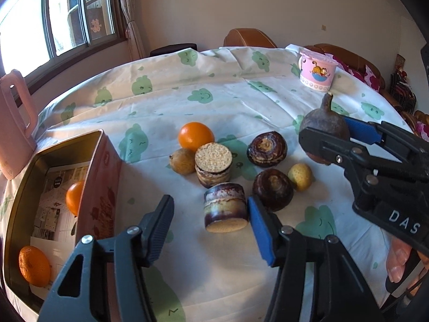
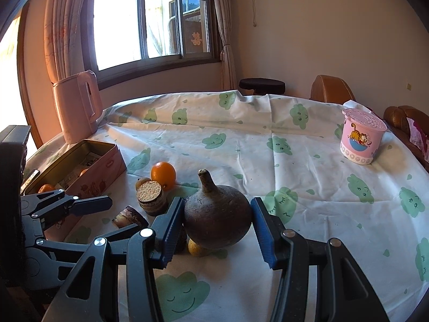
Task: Organize fruits
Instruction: 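Grasp the striped round cake with the left tool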
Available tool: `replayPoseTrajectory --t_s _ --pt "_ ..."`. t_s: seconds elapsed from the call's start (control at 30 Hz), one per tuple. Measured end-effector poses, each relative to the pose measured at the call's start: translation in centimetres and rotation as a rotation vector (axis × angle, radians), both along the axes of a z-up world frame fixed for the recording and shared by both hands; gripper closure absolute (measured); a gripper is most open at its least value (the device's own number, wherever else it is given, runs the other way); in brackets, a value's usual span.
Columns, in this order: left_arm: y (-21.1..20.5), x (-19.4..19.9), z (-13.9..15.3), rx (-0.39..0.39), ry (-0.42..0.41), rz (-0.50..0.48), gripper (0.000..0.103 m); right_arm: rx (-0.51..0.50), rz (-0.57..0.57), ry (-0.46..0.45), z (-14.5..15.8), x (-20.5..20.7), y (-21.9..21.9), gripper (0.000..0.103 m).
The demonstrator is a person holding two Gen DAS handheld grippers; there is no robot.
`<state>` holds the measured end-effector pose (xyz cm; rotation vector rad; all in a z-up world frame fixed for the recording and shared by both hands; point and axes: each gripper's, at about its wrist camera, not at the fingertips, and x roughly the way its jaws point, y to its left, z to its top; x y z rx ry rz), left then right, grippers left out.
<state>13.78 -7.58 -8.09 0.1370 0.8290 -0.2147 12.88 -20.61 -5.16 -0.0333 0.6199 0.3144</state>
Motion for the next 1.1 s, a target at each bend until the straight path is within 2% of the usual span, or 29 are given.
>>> replayPoseTrajectory --t_s 0.1,0.33,0.63,1.1 --pt "-0.1 0.8 -0.5 -0.041 0.052 -0.023 0.068 0.011 0.005 0.021 -0.2 0.4 -0.2 0.05" --pt "0.7 0.3 0.2 -0.091 0.01 -0.004 0.068 0.029 0.027 0.026 -0.2 0.4 -0.2 0.05" --pt "1.3 -1.3 1.8 -0.084 -0.121 0.046 0.068 0.035 0.076 -0.041 0.4 -0.8 0.2 0.05" --pt "1.7 -2.4 2.7 -0.08 -0.206 0.071 0.068 0.04 0.095 -0.099 1.0 -1.8 0.2 0.05"
